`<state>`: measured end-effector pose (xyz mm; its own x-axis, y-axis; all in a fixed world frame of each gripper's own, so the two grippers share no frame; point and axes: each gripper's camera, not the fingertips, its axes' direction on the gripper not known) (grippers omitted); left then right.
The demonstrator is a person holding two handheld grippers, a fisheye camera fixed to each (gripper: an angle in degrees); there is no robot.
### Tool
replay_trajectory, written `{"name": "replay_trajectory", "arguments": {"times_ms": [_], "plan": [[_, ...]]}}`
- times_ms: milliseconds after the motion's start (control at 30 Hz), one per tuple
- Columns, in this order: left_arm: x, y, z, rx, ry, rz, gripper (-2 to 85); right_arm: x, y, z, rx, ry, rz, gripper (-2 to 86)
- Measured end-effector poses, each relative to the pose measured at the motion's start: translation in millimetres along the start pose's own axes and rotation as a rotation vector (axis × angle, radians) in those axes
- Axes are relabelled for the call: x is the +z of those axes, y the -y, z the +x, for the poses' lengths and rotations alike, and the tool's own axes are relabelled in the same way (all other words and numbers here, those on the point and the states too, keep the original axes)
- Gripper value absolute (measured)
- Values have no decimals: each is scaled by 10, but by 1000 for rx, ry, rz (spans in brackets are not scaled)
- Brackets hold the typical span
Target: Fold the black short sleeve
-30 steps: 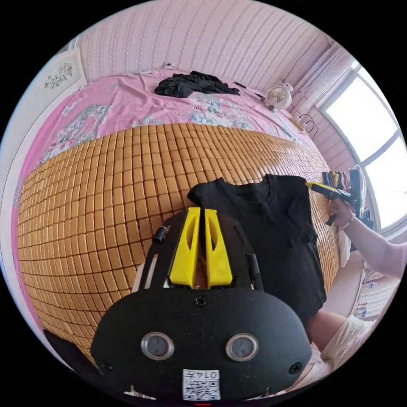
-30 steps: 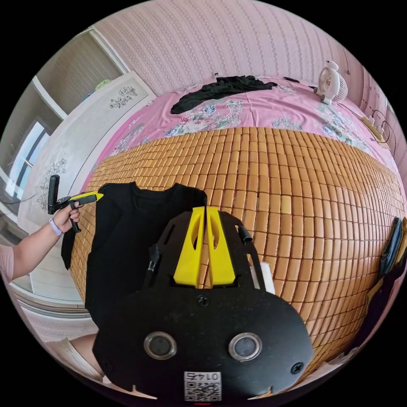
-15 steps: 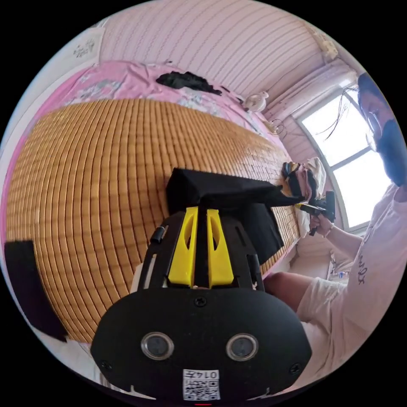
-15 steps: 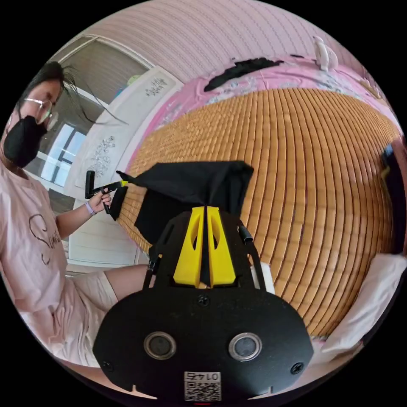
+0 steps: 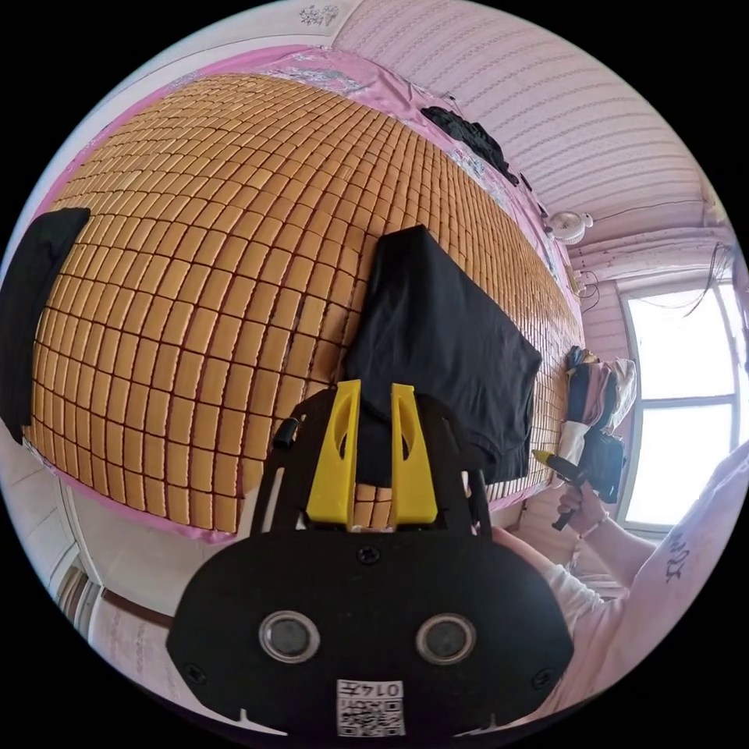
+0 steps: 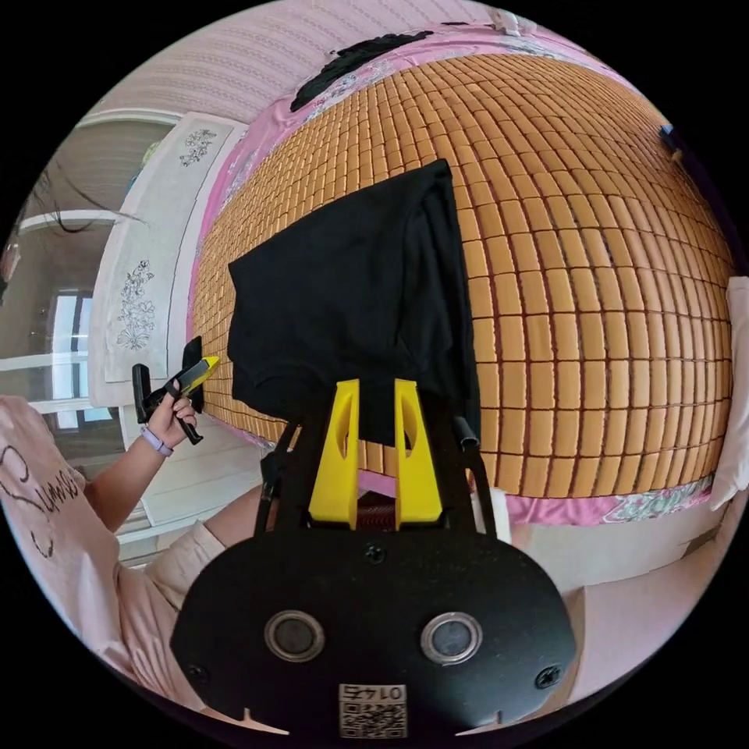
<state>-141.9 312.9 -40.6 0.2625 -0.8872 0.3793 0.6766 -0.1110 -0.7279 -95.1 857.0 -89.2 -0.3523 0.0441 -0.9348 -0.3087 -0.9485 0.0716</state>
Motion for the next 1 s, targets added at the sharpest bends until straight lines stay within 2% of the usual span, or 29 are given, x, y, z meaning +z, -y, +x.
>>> {"name": "replay_trajectory", "arguments": {"times_ms": [267, 433, 600, 733, 833, 1000], "plan": [[73, -215, 264, -49, 4, -18, 76, 226, 10, -122, 71, 42, -71, 97], [-126, -194, 245, -63, 148, 83, 76, -185, 25, -74, 41, -136, 98, 94], [-44, -31, 349, 6, 170, 75, 85, -99, 226, -19, -18, -255, 92, 101], [223, 103, 494, 40, 235, -52, 48, 34, 302, -14, -54, -254, 19, 51], [173, 100, 592, 74, 237, -53, 22, -66, 292, -17, -65, -237, 26, 15], [-63, 59, 815, 135, 214, -58, 8, -297, 313, 61, -78, -135, -1, 2]]}}
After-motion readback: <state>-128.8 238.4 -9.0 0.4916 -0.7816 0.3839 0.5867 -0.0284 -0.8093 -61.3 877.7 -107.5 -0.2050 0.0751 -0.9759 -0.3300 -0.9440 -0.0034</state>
